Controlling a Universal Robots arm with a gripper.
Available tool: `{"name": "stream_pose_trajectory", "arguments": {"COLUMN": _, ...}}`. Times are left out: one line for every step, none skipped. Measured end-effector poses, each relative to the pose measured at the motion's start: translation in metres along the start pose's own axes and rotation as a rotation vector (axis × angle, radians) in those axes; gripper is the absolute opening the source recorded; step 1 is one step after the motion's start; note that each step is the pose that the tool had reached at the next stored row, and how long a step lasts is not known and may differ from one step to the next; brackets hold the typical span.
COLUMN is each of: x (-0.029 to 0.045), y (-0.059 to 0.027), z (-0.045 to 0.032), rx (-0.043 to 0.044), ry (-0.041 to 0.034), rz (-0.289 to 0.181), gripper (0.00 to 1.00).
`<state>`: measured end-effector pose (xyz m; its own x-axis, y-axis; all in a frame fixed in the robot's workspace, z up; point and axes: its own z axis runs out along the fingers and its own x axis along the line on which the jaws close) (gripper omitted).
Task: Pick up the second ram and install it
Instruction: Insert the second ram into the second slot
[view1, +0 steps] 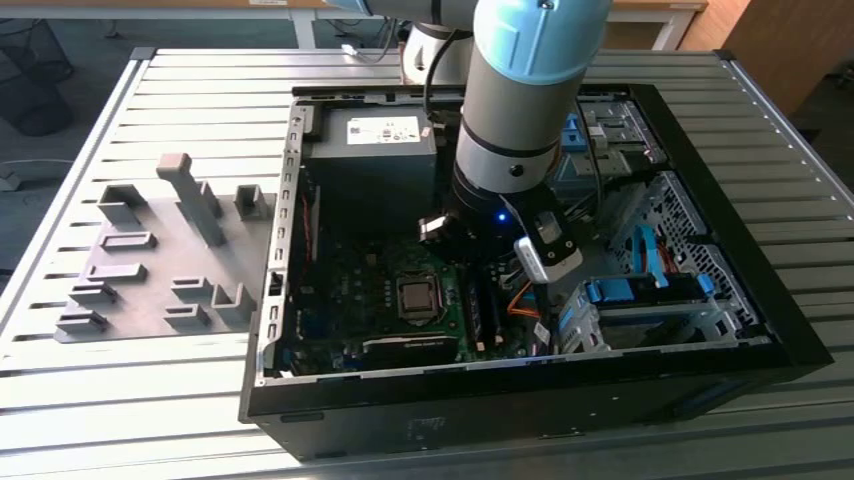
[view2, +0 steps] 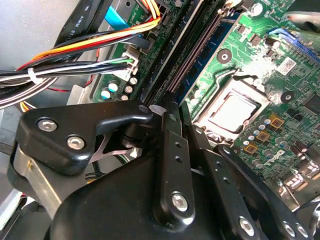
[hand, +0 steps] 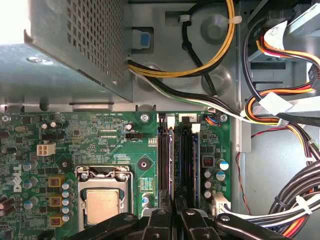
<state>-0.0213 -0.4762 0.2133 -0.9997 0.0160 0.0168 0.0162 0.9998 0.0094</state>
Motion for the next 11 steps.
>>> {"name": "stream_pose_trajectory", "arguments": {"x": 0.0000, "y": 0.0000, "z": 0.0000, "rx": 0.0001, "ry": -0.0001, "rz": 0.000, "gripper": 0.14}}
{"name": "stream_pose_trajectory", "arguments": {"x": 0.0000, "y": 0.0000, "z": 0.0000, "rx": 0.0002, "ry": 0.0000, "rz": 0.000, "gripper": 0.14}}
{"name": "stream_pose_trajectory", "arguments": {"x": 0.0000, "y": 0.0000, "z": -0.0002, "rx": 0.0005, "ry": 0.0000, "rz": 0.000, "gripper": 0.14}}
{"name": "stream_pose_trajectory", "arguments": {"x": 0.0000, "y": 0.0000, "z": -0.0005, "rx": 0.0008, "ry": 0.0000, "rz": 0.000, "gripper": 0.14}}
{"name": "stream_pose_trajectory", "arguments": {"x": 0.0000, "y": 0.0000, "z": -0.0010, "rx": 0.0009, "ry": 0.0000, "rz": 0.000, "gripper": 0.14}}
{"name": "stream_pose_trajectory", "arguments": {"x": 0.0000, "y": 0.0000, "z": -0.0016, "rx": 0.0011, "ry": 0.0000, "rz": 0.000, "gripper": 0.14}}
{"name": "stream_pose_trajectory", "arguments": {"x": 0.0000, "y": 0.0000, "z": -0.0023, "rx": 0.0019, "ry": -0.0001, "rz": 0.000, "gripper": 0.14}}
{"name": "stream_pose_trajectory", "arguments": {"x": 0.0000, "y": 0.0001, "z": -0.0030, "rx": 0.0032, "ry": 0.0000, "rz": 0.000, "gripper": 0.14}}
{"name": "stream_pose_trajectory", "arguments": {"x": 0.0000, "y": 0.0002, "z": -0.0035, "rx": 0.0038, "ry": 0.0000, "rz": 0.000, "gripper": 0.14}}
{"name": "stream_pose_trajectory", "arguments": {"x": 0.0001, "y": 0.0003, "z": -0.0045, "rx": 0.0041, "ry": 0.0000, "rz": 0.000, "gripper": 0.14}}
{"name": "stream_pose_trajectory", "arguments": {"x": 0.0001, "y": 0.0004, "z": -0.0054, "rx": 0.0042, "ry": 0.0000, "rz": 0.000, "gripper": 0.14}}
